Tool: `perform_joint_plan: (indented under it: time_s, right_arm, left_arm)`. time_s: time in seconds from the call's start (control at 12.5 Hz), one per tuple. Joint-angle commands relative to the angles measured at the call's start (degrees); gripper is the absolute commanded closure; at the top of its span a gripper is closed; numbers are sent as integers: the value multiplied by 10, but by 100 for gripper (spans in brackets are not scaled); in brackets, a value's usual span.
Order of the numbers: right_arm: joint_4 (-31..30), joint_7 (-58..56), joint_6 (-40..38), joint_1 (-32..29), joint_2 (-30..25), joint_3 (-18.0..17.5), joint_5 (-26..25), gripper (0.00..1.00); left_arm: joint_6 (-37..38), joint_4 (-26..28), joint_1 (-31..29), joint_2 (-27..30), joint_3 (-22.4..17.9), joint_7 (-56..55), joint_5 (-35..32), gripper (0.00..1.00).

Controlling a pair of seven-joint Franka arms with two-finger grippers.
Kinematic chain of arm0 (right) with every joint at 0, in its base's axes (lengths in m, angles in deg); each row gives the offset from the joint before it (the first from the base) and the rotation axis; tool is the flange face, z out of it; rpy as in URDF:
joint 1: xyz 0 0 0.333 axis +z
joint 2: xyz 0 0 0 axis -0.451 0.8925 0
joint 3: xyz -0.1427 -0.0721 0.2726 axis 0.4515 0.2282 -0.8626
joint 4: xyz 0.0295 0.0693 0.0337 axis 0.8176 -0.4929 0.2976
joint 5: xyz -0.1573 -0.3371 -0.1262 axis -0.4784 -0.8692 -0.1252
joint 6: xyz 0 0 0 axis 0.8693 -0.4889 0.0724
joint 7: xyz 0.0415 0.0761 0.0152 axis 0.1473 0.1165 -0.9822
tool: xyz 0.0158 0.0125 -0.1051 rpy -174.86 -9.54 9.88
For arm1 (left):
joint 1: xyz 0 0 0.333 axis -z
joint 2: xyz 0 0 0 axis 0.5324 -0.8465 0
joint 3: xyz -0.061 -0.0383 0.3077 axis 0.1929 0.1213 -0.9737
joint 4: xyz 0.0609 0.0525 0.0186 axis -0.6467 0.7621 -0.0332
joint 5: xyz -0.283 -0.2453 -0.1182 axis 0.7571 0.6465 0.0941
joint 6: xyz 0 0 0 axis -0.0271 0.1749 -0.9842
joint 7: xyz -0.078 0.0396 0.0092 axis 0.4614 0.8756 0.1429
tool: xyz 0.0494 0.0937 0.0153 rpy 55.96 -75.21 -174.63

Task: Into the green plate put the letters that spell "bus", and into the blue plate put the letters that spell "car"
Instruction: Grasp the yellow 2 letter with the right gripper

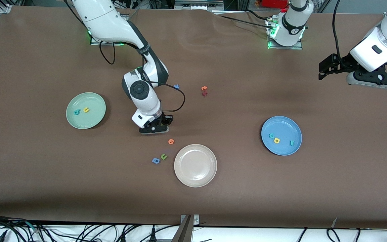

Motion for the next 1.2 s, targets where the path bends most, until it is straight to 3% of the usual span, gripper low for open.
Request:
perform_joint_plan:
  time_s: [0.0,0.08,0.24,0.8,1.12]
  right_arm:
    - [10,-3,3,-1,9,0,-7,92]
    - [10,-3,2,-1,9,0,-7,100]
    - [9,-4,-14,-1,-7,18,-6,100]
    - [-12,-98,-309,-2,-134,154,-5,100]
    - [-126,-211,-281,-4,-172,221,1,100]
  left_arm:
    - [11,-26,5,-17,0,-9,-14,0]
    - [11,-26,4,-17,0,-8,-14,0]
    - [11,-26,5,-17,1,-9,-14,0]
    - [11,-26,7,-17,2,-9,-14,0]
    - [11,-26,7,-17,2,-8,-14,0]
